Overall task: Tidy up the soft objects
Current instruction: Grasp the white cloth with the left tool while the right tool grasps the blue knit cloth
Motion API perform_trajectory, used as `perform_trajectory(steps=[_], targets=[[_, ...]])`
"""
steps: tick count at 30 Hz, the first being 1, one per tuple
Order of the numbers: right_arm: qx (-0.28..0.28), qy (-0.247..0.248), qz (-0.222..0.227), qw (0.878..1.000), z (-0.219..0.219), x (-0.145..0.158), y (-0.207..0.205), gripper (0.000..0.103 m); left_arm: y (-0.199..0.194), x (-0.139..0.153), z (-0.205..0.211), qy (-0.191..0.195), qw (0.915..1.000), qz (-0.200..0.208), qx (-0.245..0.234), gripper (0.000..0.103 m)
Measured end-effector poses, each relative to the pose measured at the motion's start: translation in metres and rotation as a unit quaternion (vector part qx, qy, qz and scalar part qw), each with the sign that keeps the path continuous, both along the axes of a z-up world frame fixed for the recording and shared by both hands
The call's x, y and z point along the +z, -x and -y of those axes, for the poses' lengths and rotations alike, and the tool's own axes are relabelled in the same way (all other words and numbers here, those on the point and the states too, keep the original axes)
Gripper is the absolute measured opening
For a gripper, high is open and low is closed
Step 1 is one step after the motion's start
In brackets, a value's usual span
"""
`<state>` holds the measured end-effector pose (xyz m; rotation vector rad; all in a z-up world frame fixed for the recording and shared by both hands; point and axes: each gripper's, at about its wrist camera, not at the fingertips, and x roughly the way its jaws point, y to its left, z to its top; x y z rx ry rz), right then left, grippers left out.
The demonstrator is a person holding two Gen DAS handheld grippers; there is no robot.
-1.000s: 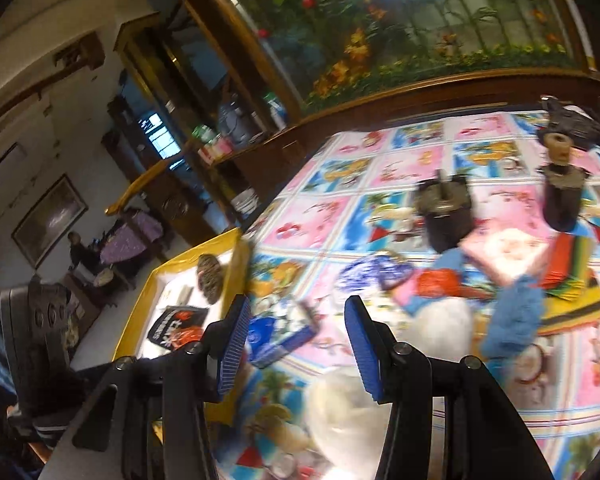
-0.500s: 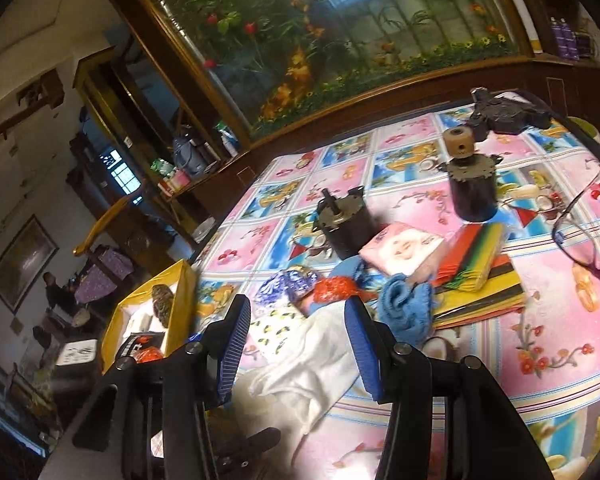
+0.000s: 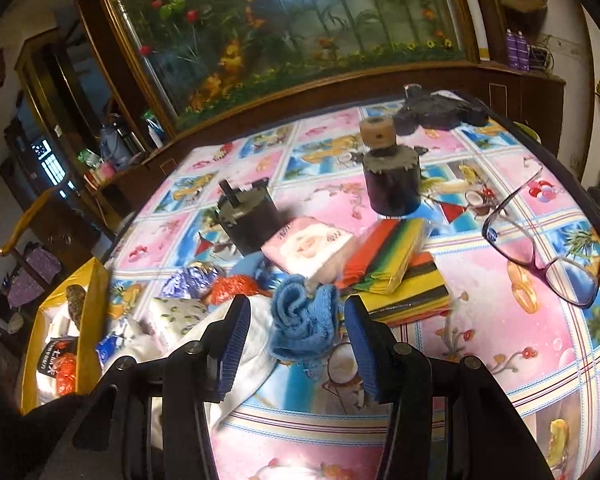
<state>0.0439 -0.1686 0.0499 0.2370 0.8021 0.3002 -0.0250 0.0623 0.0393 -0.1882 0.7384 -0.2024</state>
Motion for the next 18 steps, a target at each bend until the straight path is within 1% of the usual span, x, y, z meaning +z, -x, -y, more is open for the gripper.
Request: perform_trajectory(steps=[2,6,7,8,9,10,11,13,16,18], targets=[[-0.001,0.009,-0.013,1.000,-0.004,-0.007,-0.006,0.053,0.003,0.002,0.003,-0.004,0.9999,0.009,-0.004,0.015],[0.011,0.021,-0.044,0.999,-0.015,-0.022,-0.019,0.053,0.003,0.002,0.006,-0.003,0.9999,0.009,-0.012,0.015],[0.009,0.029,-0.046,0.998,-0.017,-0.024,-0.021,0.049,0.002,0.001,0.006,-0.001,0.9999,0.007,-0.011,0.015],[0.008,0.040,-0.049,0.998,-0.019,-0.026,-0.023,0.037,0.002,0.000,0.004,0.001,0.9999,0.005,-0.010,0.015],[0.009,0.041,-0.047,0.998,-0.020,-0.026,-0.023,0.037,0.002,-0.001,0.003,0.005,0.9999,0.001,-0.011,0.015],[0.008,0.041,-0.046,0.998,-0.019,-0.025,-0.022,0.035,0.001,-0.002,0.003,0.008,0.9999,-0.003,-0.011,0.015],[0.009,0.036,-0.043,0.998,-0.018,-0.023,-0.020,0.032,0.000,-0.003,0.002,0.010,0.9999,-0.005,-0.009,0.015],[0.005,0.027,-0.035,0.999,-0.014,-0.020,-0.017,0.032,0.000,-0.004,0.000,0.015,0.9998,-0.008,-0.007,0.015],[-0.002,0.012,0.000,1.000,-0.009,-0.006,-0.005,0.032,0.000,-0.004,-0.003,0.021,0.9998,-0.004,-0.002,0.015],[0.005,-0.002,0.028,1.000,-0.009,0.006,0.005,0.032,0.002,-0.003,-0.006,0.023,0.9997,0.003,0.006,0.015]])
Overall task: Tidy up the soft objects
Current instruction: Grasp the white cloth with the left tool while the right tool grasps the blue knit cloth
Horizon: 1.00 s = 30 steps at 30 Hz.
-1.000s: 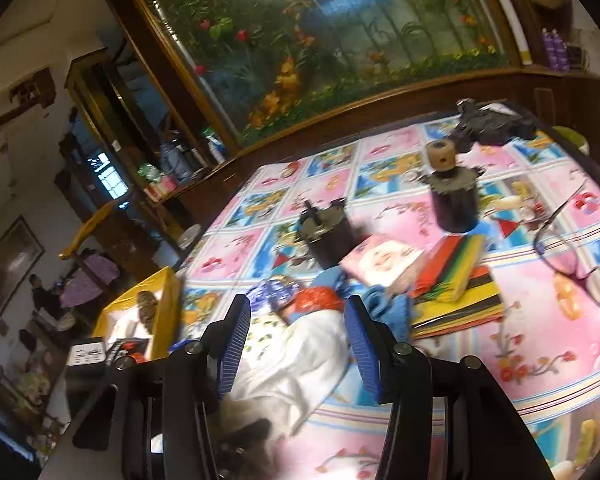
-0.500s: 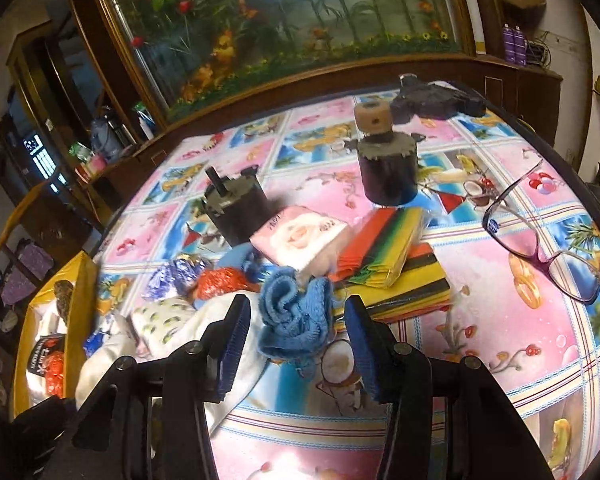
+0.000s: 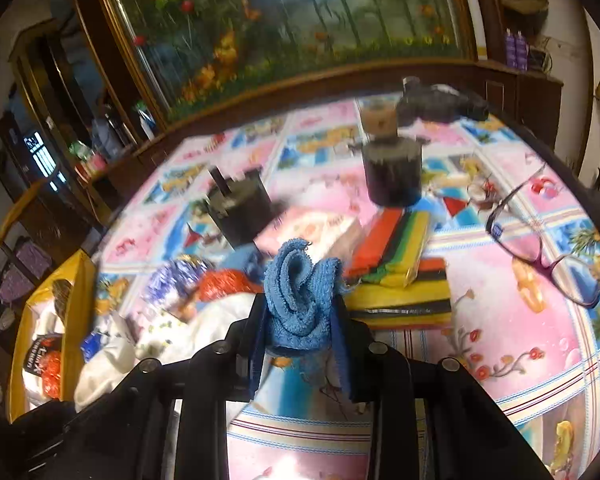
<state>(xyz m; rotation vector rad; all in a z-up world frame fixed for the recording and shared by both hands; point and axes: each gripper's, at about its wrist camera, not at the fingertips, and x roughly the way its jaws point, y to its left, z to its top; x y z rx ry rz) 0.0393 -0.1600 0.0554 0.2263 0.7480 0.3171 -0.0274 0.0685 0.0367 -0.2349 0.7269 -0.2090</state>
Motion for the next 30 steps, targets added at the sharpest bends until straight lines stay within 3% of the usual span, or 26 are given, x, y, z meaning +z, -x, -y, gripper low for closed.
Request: perform_trajectory(steps=[4,9,30], targets=[[0.039,-0.012,0.027,0.999,-0.014,0.010,0.013,0.032,0.004,0.003,-0.005,0.004,0.9998,0.012,0.016,0.015],[0.098,-0.039,0.014,0.994,-0.033,0.006,0.018,0.032,0.000,0.001,-0.008,0.009,0.9997,0.005,0.023,0.015],[0.157,-0.023,0.028,0.987,-0.054,0.007,0.035,0.032,0.001,0.002,-0.011,0.004,0.9990,0.003,0.044,0.015]])
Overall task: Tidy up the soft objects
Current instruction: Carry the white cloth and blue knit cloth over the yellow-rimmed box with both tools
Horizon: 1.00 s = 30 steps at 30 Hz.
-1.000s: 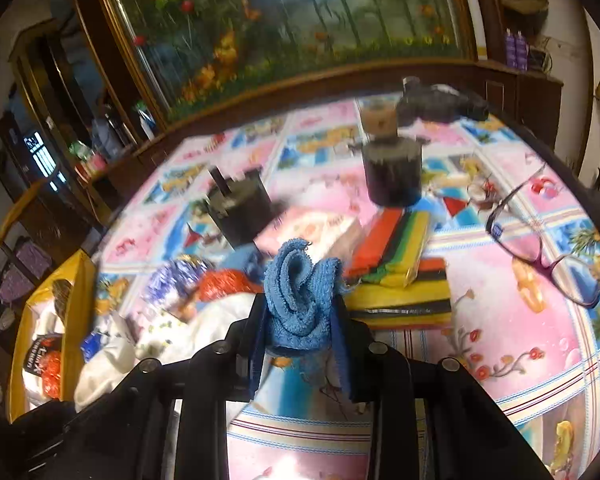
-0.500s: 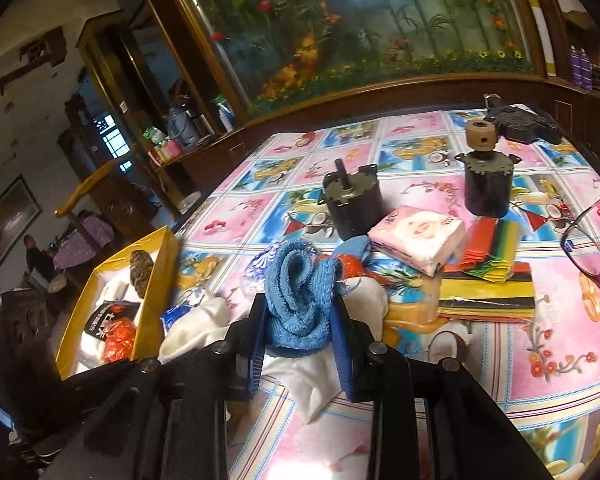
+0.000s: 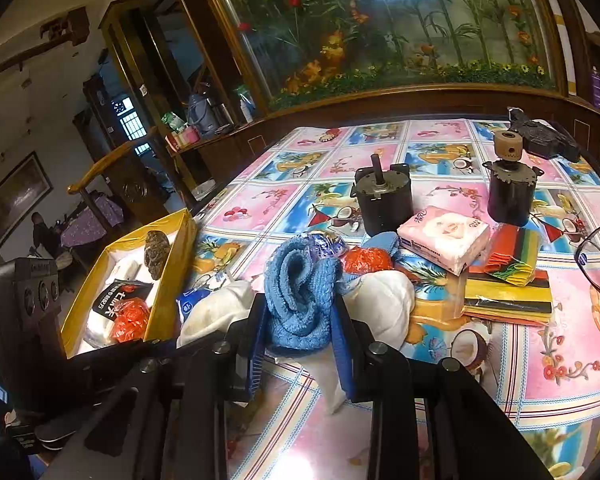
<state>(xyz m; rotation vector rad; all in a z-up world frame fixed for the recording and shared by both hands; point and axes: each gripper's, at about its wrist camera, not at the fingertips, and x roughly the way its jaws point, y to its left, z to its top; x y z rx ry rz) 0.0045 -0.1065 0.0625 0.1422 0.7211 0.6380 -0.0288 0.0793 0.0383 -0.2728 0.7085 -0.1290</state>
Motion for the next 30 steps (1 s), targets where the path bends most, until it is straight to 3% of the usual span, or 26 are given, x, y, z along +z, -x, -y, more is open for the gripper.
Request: perform_trajectory(steps=[7,13,30], targets=[[0.011,-0.002,0.004,1.000,-0.003,0.001,0.003,0.032,0.006,0.007,0.003,-0.028,0.9995,0.013,0.010,0.015],[0.015,-0.003,0.008,1.000,-0.004,0.002,0.005,0.032,0.016,0.024,-0.009,-0.029,0.9988,0.032,0.024,0.015],[0.063,-0.018,-0.009,0.998,-0.053,0.007,0.013,0.033,0.056,0.060,-0.100,-0.009,0.9893,0.067,0.129,0.016]])
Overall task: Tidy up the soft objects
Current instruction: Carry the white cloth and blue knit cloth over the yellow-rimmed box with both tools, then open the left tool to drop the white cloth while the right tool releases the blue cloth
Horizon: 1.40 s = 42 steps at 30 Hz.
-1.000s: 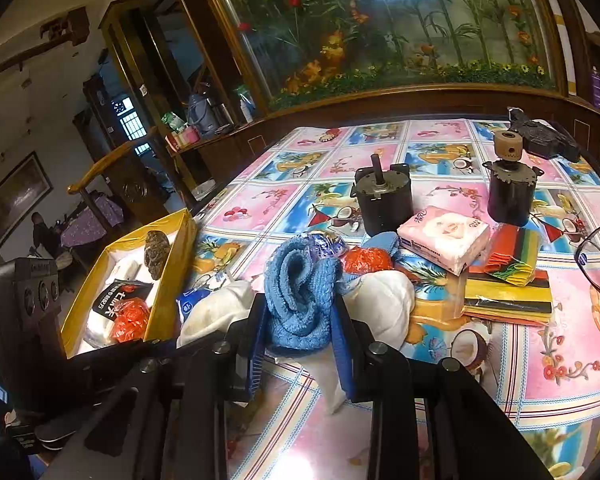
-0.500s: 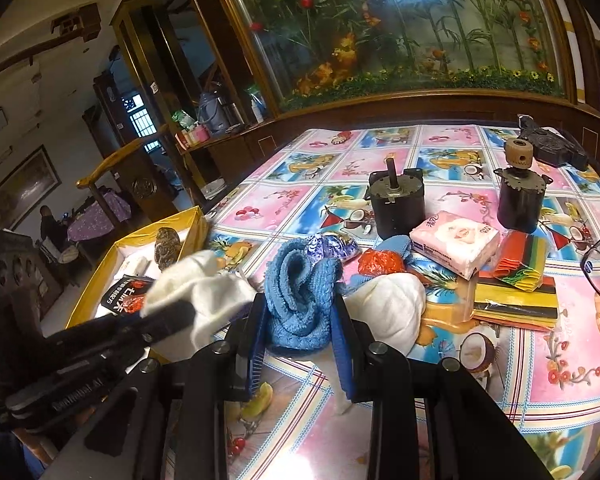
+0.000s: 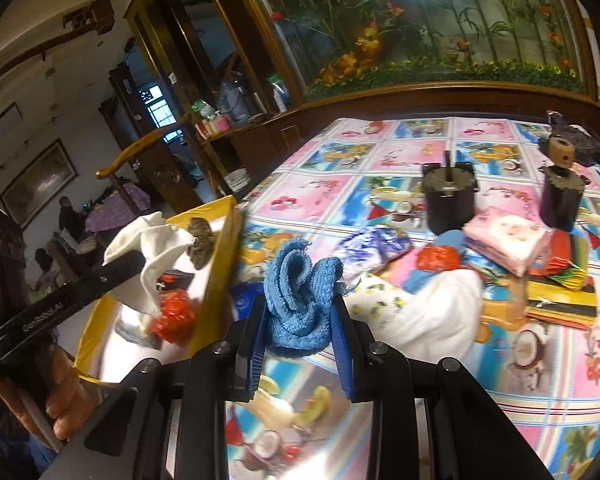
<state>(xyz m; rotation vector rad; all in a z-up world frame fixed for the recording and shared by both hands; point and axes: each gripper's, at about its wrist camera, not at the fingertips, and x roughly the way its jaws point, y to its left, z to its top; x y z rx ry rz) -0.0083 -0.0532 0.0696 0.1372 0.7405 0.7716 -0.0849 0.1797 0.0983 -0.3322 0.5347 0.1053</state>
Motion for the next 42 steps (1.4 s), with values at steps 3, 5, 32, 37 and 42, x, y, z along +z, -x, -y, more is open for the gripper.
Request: perform_trajectory(steps=[3,5,32,37,42], targets=[[0.020,-0.002,-0.001,1.000,-0.019,0.005,0.003,0.033,0.005,0.002,-0.011,-0.003,0.9999,-0.004,0.010,0.016],[0.036,0.005,0.004,0.999,-0.037,0.010,0.007,0.033,0.008,0.002,-0.018,-0.003,0.9998,-0.009,0.016,0.016],[0.100,0.076,-0.008,0.992,-0.205,0.005,0.003,0.033,0.028,-0.038,-0.108,0.065,0.9879,-0.099,0.100,0.017],[0.100,0.086,-0.028,0.991,-0.214,-0.008,-0.005,0.033,0.028,-0.039,-0.110,0.070,0.9884,-0.096,0.095,0.017],[0.102,0.092,-0.037,0.990,-0.218,-0.017,-0.007,0.033,0.028,-0.039,-0.112,0.072,0.9880,-0.096,0.097,0.017]])
